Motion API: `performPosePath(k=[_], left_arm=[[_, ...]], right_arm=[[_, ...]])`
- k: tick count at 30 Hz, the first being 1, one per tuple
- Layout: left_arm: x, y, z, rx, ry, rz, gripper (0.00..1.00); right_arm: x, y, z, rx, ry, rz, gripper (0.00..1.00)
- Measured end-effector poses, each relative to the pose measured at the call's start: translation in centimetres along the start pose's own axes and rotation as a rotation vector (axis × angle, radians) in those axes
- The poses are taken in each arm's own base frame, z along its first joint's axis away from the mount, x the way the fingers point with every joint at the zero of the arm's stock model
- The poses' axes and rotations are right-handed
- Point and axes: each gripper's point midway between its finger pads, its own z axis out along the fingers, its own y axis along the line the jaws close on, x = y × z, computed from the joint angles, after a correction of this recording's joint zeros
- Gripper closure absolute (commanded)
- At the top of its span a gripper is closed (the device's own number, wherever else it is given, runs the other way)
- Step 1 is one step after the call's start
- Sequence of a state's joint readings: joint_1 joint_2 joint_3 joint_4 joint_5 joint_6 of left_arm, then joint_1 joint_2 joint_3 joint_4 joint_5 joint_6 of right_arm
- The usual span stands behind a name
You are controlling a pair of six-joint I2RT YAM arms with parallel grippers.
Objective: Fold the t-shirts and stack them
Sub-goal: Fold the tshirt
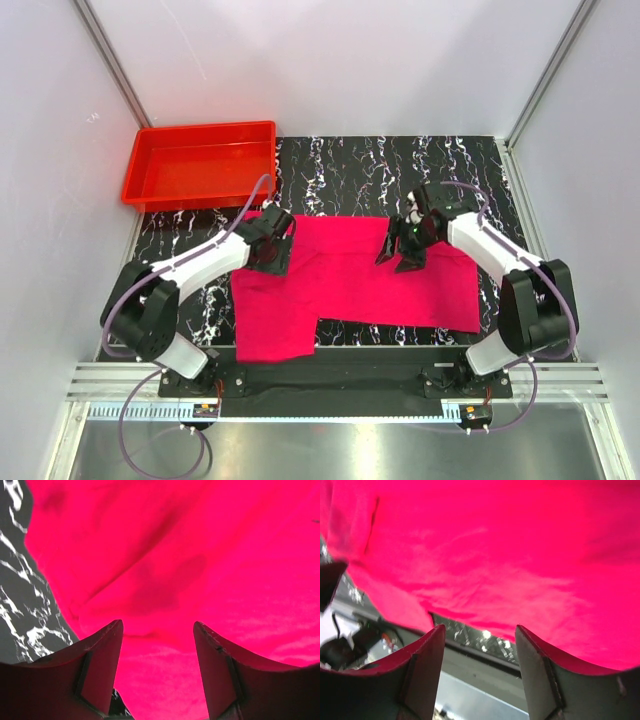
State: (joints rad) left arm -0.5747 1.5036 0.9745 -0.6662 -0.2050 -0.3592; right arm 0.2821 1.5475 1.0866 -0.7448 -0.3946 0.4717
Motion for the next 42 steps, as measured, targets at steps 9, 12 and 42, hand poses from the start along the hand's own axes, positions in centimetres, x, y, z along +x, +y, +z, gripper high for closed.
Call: performPosePath(k=[9, 12, 42], left_arm=[[-3.3, -1.7, 2.7, -0.035, 0.014, 0.057, 0.53], [-2.9, -1.9, 3.6, -0.035, 0.042, 0.066, 0.56], [-8.0, -1.0, 2.8, 0.027, 0.007, 0.066, 0.58]], right_arm=[[2.1, 1.0, 0.4, -0.049, 0.031, -0.009, 0.38], [2.1, 1.1, 0.3, -0.051, 0.026, -0.011, 0.37], [1.9, 0.6, 1.4, -0.025, 0.056, 0.006, 0.39]])
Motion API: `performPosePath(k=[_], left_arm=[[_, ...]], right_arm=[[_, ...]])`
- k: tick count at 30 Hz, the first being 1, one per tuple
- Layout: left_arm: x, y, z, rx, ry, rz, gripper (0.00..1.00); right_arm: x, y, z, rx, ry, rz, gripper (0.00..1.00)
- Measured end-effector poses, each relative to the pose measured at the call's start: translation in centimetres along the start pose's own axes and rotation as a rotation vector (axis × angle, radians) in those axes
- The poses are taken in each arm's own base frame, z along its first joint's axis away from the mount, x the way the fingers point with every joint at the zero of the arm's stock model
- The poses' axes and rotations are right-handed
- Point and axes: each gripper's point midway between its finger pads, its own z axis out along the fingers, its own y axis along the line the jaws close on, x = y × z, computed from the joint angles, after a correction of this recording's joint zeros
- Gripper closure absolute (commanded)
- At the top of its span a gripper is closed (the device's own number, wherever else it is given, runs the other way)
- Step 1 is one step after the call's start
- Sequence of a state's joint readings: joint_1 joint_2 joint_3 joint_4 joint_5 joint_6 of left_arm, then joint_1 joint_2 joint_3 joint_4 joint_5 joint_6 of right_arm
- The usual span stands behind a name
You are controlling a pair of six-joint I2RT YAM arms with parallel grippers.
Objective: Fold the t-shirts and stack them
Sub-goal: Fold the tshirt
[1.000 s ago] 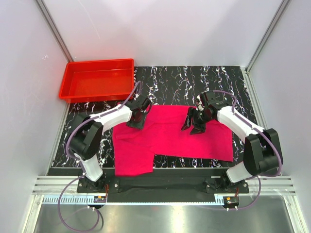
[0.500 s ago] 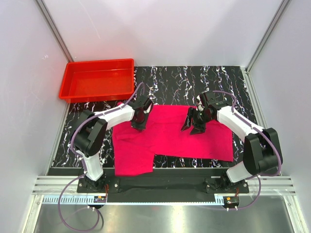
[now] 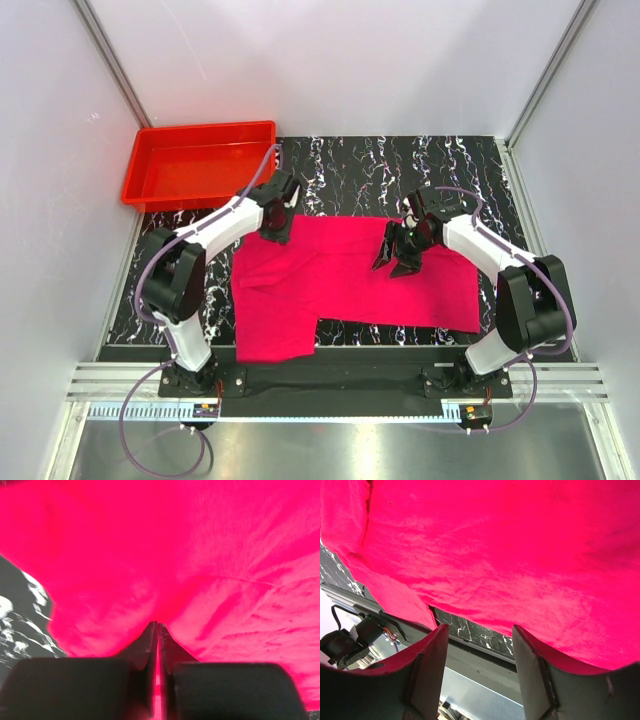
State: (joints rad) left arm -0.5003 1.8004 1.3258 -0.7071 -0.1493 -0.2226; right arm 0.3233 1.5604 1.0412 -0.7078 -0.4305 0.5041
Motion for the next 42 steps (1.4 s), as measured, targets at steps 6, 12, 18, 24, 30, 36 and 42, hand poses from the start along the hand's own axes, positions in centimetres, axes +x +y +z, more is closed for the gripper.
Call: performPosePath(k=[6, 12, 18, 24, 30, 36, 42], left_arm=[[1.9, -1.4, -0.8, 0.057, -0.005, 0.017, 0.43], [7.7, -2.5, 0.7, 0.073, 0.112, 0.066, 0.48], [8.4, -1.8, 1.2, 0.055, 0.122, 0.061, 0.55], [7.8, -1.5, 1.3, 0.034, 0.1, 0.073, 0.89], [6.0, -1.2, 0.2, 0.013, 0.072, 0.085, 1.0], [2.6, 1.1, -0.9, -0.057, 0.021, 0.059, 0.94], [-0.5, 5.7, 0.5, -0.207, 0.013, 0.008, 0.63]], right_arm=[[-0.3, 0.2, -0.1, -0.002, -0.007, -0.003, 0.4], [-0.3, 0.2, 0.0, -0.002, -0.006, -0.002, 0.4], [0.1, -0.1, 0.2, 0.001, 0.005, 0.012, 0.41], [0.4, -0.2, 0.2, 0.001, 0.012, 0.025, 0.42], [0.4, -0.1, 0.0, -0.003, 0.006, 0.022, 0.42], [0.4, -0.1, 0.0, -0.003, 0.007, 0.023, 0.42], [0.7, -0.2, -0.1, 0.004, 0.017, 0.028, 0.42]])
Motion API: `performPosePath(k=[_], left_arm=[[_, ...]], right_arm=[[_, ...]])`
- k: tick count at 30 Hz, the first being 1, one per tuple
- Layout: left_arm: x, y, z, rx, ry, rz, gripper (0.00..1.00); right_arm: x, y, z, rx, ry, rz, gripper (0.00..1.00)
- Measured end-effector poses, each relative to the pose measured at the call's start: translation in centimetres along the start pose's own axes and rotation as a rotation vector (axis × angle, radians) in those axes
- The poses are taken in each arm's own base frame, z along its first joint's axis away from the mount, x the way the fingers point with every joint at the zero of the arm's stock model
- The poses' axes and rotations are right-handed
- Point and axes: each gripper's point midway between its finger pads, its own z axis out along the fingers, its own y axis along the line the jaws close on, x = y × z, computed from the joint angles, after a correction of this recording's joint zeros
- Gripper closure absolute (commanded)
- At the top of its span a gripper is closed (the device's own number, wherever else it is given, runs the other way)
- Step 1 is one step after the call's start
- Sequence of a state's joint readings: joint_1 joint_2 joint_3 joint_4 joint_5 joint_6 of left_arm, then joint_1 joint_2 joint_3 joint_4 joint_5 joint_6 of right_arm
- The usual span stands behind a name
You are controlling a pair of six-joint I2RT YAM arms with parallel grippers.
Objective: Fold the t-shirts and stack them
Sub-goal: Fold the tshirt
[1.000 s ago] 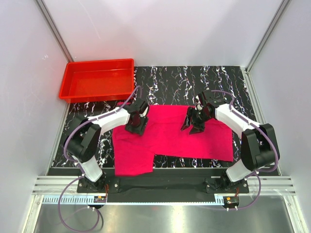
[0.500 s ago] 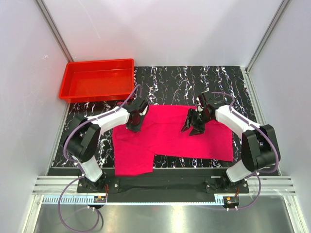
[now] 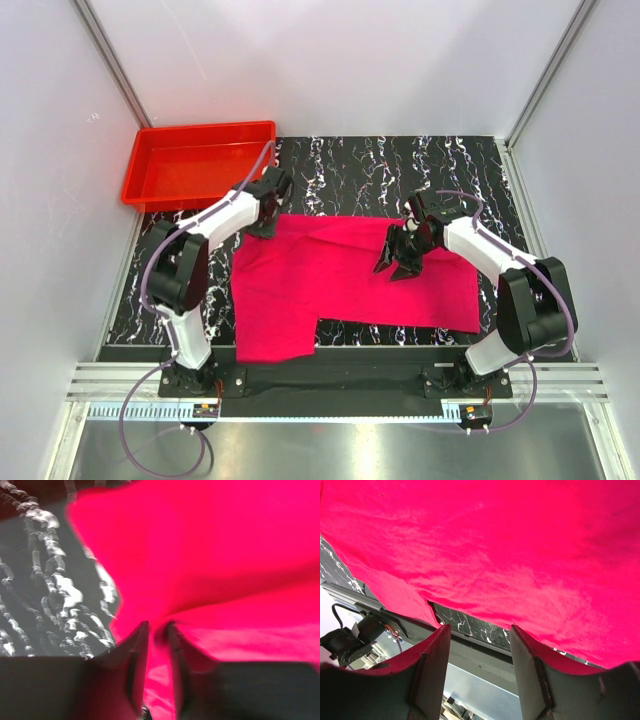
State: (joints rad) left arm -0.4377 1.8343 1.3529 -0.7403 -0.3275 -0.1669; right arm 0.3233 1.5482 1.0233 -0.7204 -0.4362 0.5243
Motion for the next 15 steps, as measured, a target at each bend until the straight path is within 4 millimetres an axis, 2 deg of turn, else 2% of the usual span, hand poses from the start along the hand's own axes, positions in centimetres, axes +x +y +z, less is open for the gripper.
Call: performPosePath(k=[1, 4, 7, 9, 12, 15], left_arm=[[-0.2, 0.8, 0.5, -0.024, 0.014, -0.011, 0.47], [-1.0, 2.3, 1.3, -0.063, 0.023, -0.049, 0.46], [-1.4, 2.5, 0.6, -0.074, 0.005, -0.066, 0.49], [-1.6, 1.5, -0.4, -0.06, -0.016, -0.057, 0.55], [-1.7, -1.3, -3.2, -0.002, -0.084, -0.028, 0.65], [-1.0, -3.9, -5.5, 0.071, -0.129, -0.001, 0.74]], right_arm=[[0.1, 0.0, -0.1, 0.002, 0.003, 0.001, 0.42], [0.4, -0.1, -0.3, 0.001, 0.001, 0.0, 0.42], [0.8, -0.2, -0.6, -0.001, -0.001, -0.005, 0.42], [1.2, -0.4, -0.8, 0.0, -0.001, -0.005, 0.42], [1.7, -0.7, -0.7, 0.004, 0.007, 0.0, 0.42], [1.9, -0.9, -0.7, 0.009, 0.013, 0.003, 0.43]])
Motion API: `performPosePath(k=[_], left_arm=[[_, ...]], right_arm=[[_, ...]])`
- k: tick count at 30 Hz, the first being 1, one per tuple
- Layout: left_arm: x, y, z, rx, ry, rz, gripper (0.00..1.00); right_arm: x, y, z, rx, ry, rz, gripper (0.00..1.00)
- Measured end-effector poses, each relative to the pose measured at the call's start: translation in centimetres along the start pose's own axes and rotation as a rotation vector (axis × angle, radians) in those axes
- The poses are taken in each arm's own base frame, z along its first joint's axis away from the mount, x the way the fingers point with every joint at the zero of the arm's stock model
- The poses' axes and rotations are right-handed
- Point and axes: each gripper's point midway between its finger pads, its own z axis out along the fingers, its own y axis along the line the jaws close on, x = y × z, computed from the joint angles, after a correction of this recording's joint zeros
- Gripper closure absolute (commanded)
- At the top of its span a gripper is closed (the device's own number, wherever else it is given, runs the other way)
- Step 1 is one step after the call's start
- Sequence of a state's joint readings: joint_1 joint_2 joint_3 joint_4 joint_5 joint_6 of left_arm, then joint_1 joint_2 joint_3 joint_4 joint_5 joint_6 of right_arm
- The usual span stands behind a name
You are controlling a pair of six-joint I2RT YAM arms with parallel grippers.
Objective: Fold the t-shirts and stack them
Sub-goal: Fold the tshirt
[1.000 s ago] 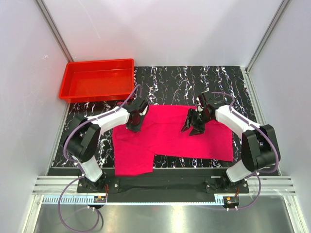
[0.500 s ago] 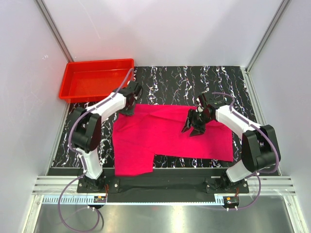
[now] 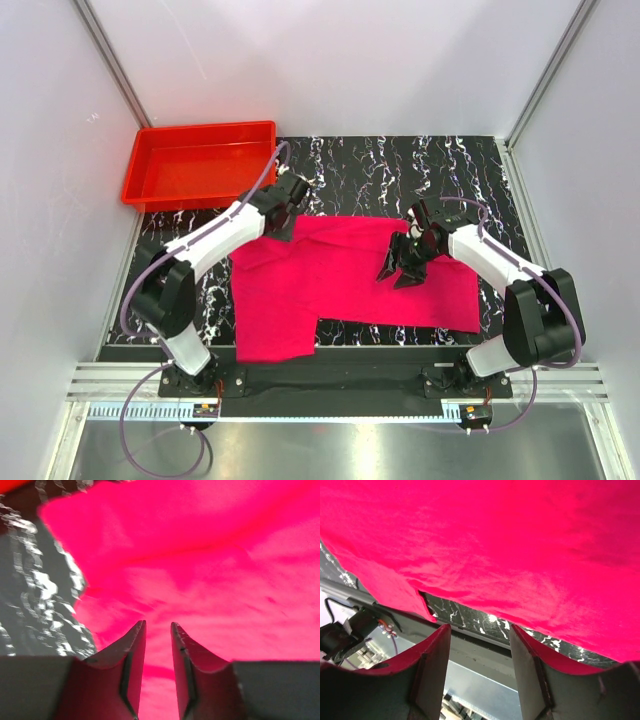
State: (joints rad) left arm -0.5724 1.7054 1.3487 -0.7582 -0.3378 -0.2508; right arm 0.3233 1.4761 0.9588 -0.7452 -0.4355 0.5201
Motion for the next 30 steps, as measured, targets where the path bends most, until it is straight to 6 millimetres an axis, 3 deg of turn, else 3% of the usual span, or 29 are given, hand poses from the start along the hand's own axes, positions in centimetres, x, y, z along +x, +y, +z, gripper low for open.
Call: performPosePath(k=[3, 13, 24, 30], left_arm=[[1.1, -1.1, 0.0, 0.03, 0.019, 0.0, 0.71], [4.2, -2.0, 4.8, 0.015, 0.16, 0.001, 0.67], [4.5, -3.2, 5.9, 0.044, 0.172, -0.013, 0.54], [4.6, -3.4, 6.5, 0.045, 0.179, -0.01, 0.64]], right_arm=[[-0.2, -0.4, -0.1, 0.022, -0.015, 0.0, 0.43], [-2.9, -2.1, -2.8, 0.196, -0.127, -0.011, 0.56], [-4.7, -4.9, -4.6, 0.229, -0.168, 0.103, 0.55], [-5.5, -5.9, -5.2, 0.228, -0.186, 0.141, 0.55]])
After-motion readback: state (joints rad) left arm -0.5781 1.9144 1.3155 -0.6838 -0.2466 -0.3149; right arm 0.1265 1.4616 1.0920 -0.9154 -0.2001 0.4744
